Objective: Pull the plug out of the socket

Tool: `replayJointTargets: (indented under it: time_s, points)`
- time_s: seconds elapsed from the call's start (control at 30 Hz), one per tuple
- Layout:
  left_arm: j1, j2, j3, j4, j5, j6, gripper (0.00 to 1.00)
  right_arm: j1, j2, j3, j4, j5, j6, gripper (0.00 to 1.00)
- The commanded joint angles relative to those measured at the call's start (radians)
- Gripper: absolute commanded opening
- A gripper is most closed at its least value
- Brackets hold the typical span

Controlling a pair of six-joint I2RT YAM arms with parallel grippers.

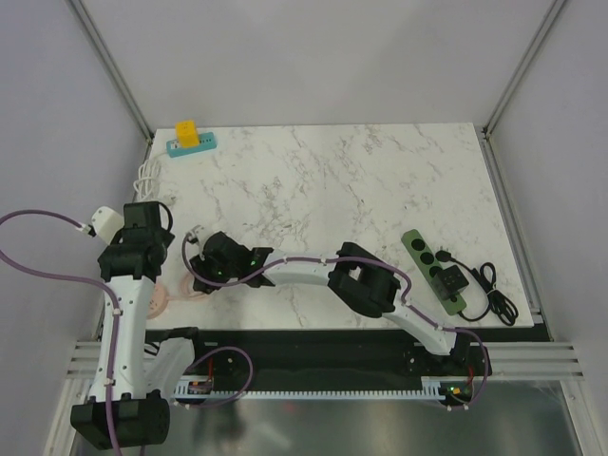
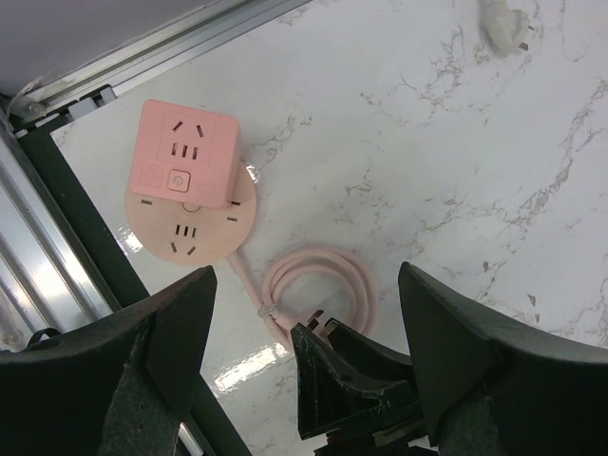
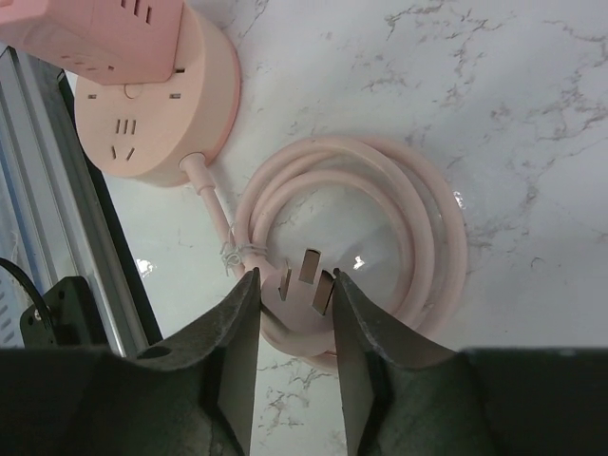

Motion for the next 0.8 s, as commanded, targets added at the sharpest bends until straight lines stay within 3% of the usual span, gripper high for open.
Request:
replayJointTargets:
  time_s: [0.0, 0.07, 0.27, 0.47, 0.77]
  points:
    - [-0.001, -0.007, 0.006, 0.039, 0.017, 0.055, 0.85, 0.004, 0.013, 0.021, -0.069, 0.094, -0.046, 0.37]
    - [-0.003, -0.01, 0.006, 0.053, 0.043, 0.087, 0.85, 0.002, -0.005, 0.001, -0.073, 0.113, -0.06, 0.32]
    - [-0.001, -0.047, -0.009, 0.119, 0.164, 0.182, 0.85, -0.007, -0.074, -0.089, -0.075, 0.13, -0.104, 0.0]
    - [-0.001, -0.096, -0.032, 0.191, 0.257, 0.241, 0.85, -0.05, -0.189, -0.266, -0.041, 0.142, -0.109, 0.0]
    - [-0.003, -0.106, -0.066, 0.289, 0.467, 0.351, 0.83, -0.185, -0.539, -0.795, 0.065, 0.161, -0.152, 0.0]
